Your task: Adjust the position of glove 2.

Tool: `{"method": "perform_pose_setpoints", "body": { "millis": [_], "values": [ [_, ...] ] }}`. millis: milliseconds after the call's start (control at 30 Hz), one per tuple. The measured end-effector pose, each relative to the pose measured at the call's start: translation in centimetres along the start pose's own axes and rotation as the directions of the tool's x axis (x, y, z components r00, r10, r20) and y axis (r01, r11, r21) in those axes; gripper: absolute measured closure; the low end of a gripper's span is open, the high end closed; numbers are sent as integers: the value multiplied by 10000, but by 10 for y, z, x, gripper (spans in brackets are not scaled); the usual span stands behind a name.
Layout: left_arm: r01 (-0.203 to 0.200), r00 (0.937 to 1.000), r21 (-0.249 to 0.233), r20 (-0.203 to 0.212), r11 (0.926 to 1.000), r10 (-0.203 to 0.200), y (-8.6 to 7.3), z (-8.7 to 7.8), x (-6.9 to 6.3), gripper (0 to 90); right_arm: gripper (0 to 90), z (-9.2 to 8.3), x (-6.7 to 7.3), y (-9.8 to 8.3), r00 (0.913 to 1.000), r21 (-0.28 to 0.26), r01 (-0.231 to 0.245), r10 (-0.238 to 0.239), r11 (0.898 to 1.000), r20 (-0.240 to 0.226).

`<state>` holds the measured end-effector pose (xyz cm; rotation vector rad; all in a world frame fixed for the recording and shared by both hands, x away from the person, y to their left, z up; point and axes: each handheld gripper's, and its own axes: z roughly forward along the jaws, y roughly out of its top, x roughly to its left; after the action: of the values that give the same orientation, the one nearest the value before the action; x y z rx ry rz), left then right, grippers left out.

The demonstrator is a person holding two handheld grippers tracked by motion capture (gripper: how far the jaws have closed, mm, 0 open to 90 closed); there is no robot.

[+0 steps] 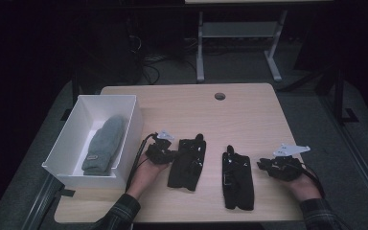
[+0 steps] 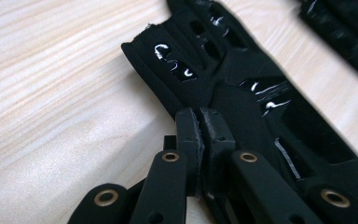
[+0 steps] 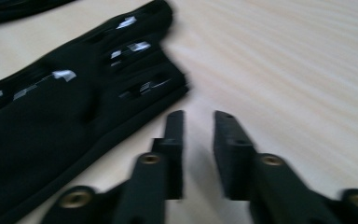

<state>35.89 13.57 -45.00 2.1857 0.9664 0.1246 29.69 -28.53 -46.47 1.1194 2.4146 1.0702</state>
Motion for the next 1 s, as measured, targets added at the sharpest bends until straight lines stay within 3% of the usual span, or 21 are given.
{"method": "perform_pose_setpoints", "body": {
  "millis": [33,67,133,167,200,233,367,433,467,767,967,1000],
  "values": [
    [99,9999,-85,108,9999,-98,0,-2,0,868,900,-3,3,-3,9989,28,64,-62,10000,-457],
    [122,9995,-143,301,9998,-118,1,-4,2,868,900,-3,3,-3,9989,28,64,-62,10000,-457],
    [264,9983,-265,530,9993,-249,1,-8,2,869,900,-3,9,-6,9930,137,182,-165,9997,-1167],
    [336,9972,-242,672,9991,-319,1,-10,2,869,900,-3,9,-6,9930,137,182,-165,9997,-1167],
    [423,9961,-298,787,9987,-398,1,-12,1,869,900,0,15,-4,9859,261,437,-389,9987,-1626],
    [444,9957,-312,822,9985,-417,1,-13,1,869,900,0,15,-4,9859,261,437,-389,9987,-1626],
    [401,9920,-96,1206,9991,-386,-2,-15,0,869,900,6,27,0,9718,390,921,-812,9950,-2214],
    [418,9906,-84,1305,9991,-404,-3,-15,0,869,900,6,28,0,9705,388,939,-828,9948,-2264],
    [391,9900,-51,1356,9992,-381,-4,-16,-1,869,900,8,31,2,9656,338,1006,-894,9943,-2443],
    [522,9829,-135,1774,9985,-489,-3,-19,-4,869,900,18,41,10,9583,339,1256,-1125,9915,-2625],
    [427,9764,-6,2119,9991,-416,-4,-19,-11,869,900,24,47,14,9540,341,1350,-1207,9903,-2743],
    [463,9727,-15,2275,9989,-447,-5,-21,-13,869,900,24,47,14,9539,368,1350,-1199,9902,-2752]
  ]
}}
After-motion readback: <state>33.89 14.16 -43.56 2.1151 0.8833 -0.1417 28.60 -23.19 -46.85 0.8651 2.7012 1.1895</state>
